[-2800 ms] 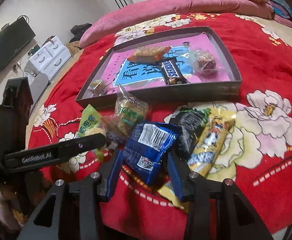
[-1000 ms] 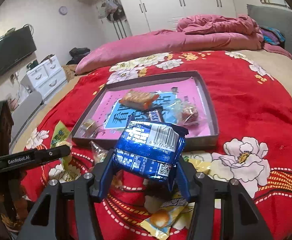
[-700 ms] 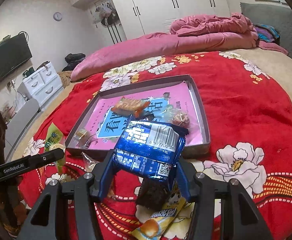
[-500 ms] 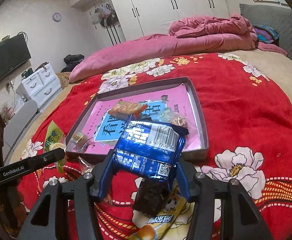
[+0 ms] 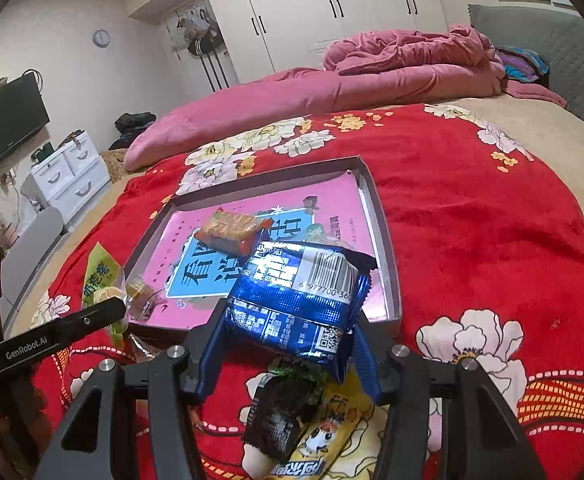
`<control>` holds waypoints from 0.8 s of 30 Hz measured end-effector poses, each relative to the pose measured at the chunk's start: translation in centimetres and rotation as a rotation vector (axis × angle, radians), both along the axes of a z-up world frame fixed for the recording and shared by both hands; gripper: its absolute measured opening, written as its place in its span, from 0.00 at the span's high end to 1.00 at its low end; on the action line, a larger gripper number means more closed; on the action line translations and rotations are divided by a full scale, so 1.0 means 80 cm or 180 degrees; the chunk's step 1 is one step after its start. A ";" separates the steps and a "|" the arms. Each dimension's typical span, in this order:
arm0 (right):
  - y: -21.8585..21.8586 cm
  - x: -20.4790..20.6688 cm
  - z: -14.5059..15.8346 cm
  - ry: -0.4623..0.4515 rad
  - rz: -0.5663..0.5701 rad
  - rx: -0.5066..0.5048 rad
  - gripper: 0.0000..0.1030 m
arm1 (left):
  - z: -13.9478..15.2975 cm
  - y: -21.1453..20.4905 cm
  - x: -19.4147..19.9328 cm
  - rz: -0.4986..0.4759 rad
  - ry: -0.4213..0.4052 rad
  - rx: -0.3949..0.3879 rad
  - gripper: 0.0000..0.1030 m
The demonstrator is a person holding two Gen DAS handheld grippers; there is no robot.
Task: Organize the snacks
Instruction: 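Lift the green bag with the left tool while the right tool lifts the blue pack, then lower the green bag into the tray with the left tool while the right tool lowers the blue pack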
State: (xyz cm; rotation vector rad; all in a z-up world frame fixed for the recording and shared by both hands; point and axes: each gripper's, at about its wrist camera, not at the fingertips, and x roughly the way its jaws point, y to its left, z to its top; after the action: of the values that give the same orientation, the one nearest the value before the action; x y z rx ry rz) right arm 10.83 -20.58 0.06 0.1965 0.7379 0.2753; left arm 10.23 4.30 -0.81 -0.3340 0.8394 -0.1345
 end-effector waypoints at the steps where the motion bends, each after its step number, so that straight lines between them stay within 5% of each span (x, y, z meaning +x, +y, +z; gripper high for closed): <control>1: 0.000 0.002 0.000 -0.0001 -0.0006 -0.0006 0.46 | -0.001 -0.001 0.001 -0.0003 0.0006 0.0004 0.55; 24: 0.021 0.037 -0.020 0.0104 0.0198 -0.0035 0.46 | -0.015 -0.037 0.038 -0.0200 0.0019 0.0239 0.54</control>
State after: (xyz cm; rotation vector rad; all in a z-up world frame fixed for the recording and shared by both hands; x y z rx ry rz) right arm 13.77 -18.90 -1.54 0.1682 0.7786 0.3278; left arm 13.25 1.35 -2.02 -0.2377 0.8591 -0.1600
